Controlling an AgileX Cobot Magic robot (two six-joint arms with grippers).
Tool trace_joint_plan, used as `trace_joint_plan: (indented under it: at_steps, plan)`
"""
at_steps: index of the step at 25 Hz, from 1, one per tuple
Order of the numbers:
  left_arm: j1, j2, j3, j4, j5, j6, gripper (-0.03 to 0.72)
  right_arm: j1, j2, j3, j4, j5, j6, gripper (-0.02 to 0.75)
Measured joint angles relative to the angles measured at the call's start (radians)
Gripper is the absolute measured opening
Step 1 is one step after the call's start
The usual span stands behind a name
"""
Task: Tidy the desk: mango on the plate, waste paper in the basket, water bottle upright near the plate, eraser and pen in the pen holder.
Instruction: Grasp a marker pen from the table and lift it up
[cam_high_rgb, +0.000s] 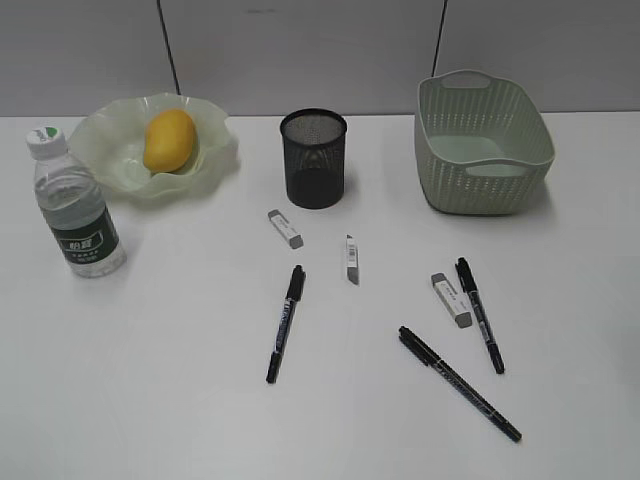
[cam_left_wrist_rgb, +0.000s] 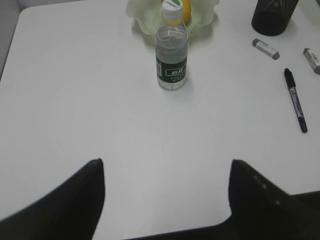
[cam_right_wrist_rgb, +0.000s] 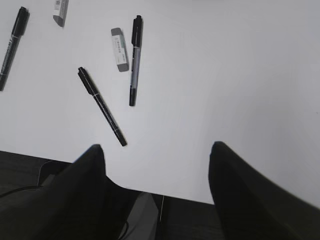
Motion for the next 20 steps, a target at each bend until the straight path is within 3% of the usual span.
trace_joint_plan:
  at_steps: [8, 20]
  plan:
    - [0.000, -0.207, 0.146, -0.009, 0.002, 0.009, 0.578, 0.000, 0.375, -0.206, 0.034, 0.001, -0.004, 0.486]
    - [0.000, -0.237, 0.219, -0.009, -0.096, 0.039, 0.533, 0.095, 0.690, -0.223, 0.065, -0.114, 0.015, 0.459]
